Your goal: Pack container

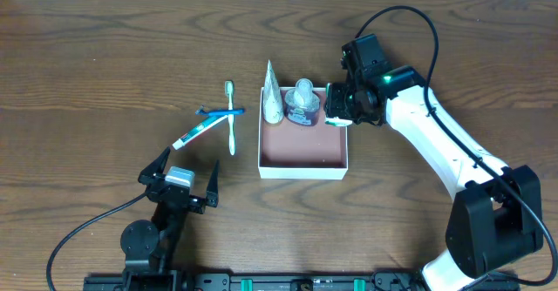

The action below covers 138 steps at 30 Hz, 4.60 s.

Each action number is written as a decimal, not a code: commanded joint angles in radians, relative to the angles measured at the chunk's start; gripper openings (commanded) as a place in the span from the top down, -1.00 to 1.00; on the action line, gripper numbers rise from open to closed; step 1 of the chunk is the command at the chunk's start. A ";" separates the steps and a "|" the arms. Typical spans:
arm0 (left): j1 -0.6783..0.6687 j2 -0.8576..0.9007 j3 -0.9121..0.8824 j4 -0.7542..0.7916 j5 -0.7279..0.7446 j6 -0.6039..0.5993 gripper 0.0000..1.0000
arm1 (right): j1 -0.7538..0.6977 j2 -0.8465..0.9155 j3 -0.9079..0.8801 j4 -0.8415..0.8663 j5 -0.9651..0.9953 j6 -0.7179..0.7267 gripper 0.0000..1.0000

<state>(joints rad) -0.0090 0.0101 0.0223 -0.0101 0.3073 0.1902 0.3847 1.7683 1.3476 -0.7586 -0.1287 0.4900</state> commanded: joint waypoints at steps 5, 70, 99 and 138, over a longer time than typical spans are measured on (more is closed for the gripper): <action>0.004 -0.006 -0.018 -0.034 0.003 -0.001 -0.96 | 0.009 -0.002 0.018 0.037 -0.033 0.002 0.03; 0.004 -0.006 -0.018 -0.034 0.003 -0.001 -0.96 | -0.554 -0.323 0.129 -0.248 0.305 -0.061 -0.98; 0.004 1.254 1.252 -1.029 -0.106 -0.323 -0.96 | -0.558 -0.323 0.129 -0.248 0.305 -0.061 -0.98; 0.004 1.904 1.251 -0.814 -0.114 0.134 -0.52 | -0.558 -0.323 0.129 -0.248 0.305 -0.061 -0.99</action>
<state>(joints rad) -0.0090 1.8977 1.2644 -0.8257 0.2020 0.2752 -0.1661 1.4437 1.4750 -1.0061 0.1589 0.4393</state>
